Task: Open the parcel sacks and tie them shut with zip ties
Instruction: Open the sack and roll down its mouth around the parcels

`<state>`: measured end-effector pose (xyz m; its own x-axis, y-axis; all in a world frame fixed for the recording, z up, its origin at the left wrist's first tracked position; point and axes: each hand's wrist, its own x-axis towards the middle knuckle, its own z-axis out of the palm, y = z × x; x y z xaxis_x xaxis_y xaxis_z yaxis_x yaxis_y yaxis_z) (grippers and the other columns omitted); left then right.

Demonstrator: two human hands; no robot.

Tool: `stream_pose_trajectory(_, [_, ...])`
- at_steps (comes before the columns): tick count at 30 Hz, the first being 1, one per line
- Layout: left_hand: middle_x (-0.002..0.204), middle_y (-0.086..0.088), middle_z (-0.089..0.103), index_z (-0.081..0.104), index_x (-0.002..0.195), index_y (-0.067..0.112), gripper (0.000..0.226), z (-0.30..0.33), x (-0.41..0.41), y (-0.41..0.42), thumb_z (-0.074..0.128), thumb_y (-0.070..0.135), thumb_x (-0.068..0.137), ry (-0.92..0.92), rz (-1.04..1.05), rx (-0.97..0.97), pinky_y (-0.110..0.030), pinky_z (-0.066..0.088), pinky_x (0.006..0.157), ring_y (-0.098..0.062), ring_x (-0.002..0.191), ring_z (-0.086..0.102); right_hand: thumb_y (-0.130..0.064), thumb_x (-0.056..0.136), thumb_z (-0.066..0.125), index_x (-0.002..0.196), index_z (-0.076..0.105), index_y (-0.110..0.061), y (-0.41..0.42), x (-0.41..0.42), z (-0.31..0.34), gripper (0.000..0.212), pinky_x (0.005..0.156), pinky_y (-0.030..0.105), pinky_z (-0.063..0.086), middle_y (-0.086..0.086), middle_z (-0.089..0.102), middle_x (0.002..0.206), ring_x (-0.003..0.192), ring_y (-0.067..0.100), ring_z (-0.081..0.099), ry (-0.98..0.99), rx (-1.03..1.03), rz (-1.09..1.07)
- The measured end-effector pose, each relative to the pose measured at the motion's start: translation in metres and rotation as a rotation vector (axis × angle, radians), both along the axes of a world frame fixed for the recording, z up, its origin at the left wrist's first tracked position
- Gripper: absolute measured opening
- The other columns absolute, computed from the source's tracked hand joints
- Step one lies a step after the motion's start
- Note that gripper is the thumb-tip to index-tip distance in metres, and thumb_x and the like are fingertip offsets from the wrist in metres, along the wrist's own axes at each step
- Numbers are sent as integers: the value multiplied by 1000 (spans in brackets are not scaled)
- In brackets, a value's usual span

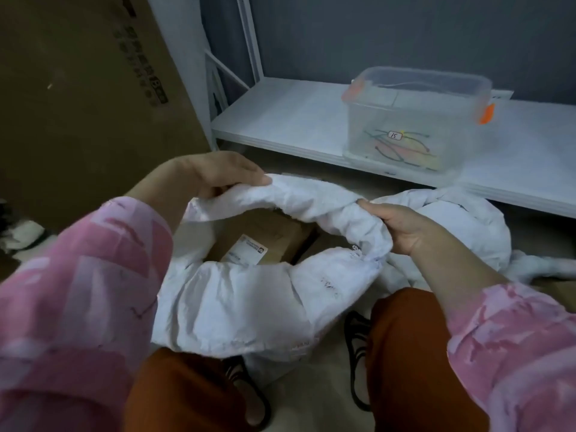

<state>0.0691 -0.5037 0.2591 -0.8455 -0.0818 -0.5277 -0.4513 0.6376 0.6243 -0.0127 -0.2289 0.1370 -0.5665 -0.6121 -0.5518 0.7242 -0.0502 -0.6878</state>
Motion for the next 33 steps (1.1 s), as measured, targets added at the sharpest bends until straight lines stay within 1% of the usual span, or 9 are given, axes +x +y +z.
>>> stream_pose_trajectory(3, [97, -2, 71, 71, 94, 17, 18, -2, -13, -2, 65, 30, 84, -24, 87, 19, -28, 54, 82, -17, 93, 63, -28, 73, 73, 100, 66, -5, -2, -4, 18, 35, 65, 28, 53, 12, 69, 97, 84, 20, 64, 118, 252, 110])
stream_pose_trajectory(7, [105, -12, 68, 68, 107, 7, 27, -10, -30, 12, 59, 27, 92, -51, 164, -140, -40, 50, 89, -27, 101, 63, -28, 77, 72, 85, 62, -16, -19, -16, 47, 17, 63, 27, 43, 2, 53, 80, 73, 20, 52, 912, 957, -60])
stream_pose_trajectory(11, [91, -13, 66, 67, 101, 2, 22, -7, -36, 18, 60, 20, 90, -45, 146, -79, -36, 50, 76, -23, 81, 61, -39, 80, 71, 123, 59, -21, -59, 20, 87, 48, 89, 32, 44, -2, 60, 117, 108, 18, 55, 1297, 790, 132])
stream_pose_trajectory(14, [93, -14, 63, 64, 109, -3, 27, 0, -30, 21, 57, 16, 92, -10, 108, -5, -38, 47, 78, -26, 86, 57, -37, 87, 63, 112, 65, -20, -86, 36, 78, 31, 82, 35, 50, 1, 67, 108, 100, 22, 60, 1421, 827, 180])
stream_pose_trajectory(17, [100, -16, 67, 66, 109, 1, 36, -6, -23, 14, 62, 31, 89, 60, 191, -30, -41, 49, 88, -29, 94, 61, -31, 89, 61, 78, 68, -9, -95, 26, 70, 25, 63, 34, 44, 0, 60, 71, 70, 19, 55, 1325, 736, 186])
stream_pose_trajectory(19, [97, -15, 70, 70, 103, 6, 41, -7, -16, 13, 64, 43, 85, 211, 242, -291, -36, 52, 81, -28, 88, 66, -26, 88, 62, 66, 58, -6, -95, 19, 71, 30, 53, 29, 33, 1, 46, 60, 57, 16, 42, 1130, 683, 265])
stream_pose_trajectory(22, [94, -12, 72, 72, 98, 8, 50, -4, 8, 13, 64, 55, 80, 474, 224, -580, -38, 55, 75, -30, 83, 68, -23, 87, 62, 66, 51, -13, -93, 9, 69, 25, 45, 25, 25, 2, 38, 53, 44, 13, 31, 773, 649, 248])
stream_pose_trajectory(26, [124, -3, 57, 59, 124, 20, 60, -14, 39, 9, 73, 51, 74, 454, 100, -810, -35, 47, 83, -26, 105, 58, -14, 89, 59, 71, 51, -11, -92, -6, 63, 20, 34, 18, 25, 0, 35, 52, 40, 8, 28, 456, 496, 207])
stream_pose_trajectory(33, [83, -4, 65, 70, 93, 14, 21, -17, 46, -13, 59, 32, 92, 364, 57, -450, -20, 38, 56, -10, 64, 52, -8, 89, 54, 73, 53, -9, -62, -8, 58, 16, 33, 12, 22, -3, 43, 48, 36, 4, 31, 270, 302, 289])
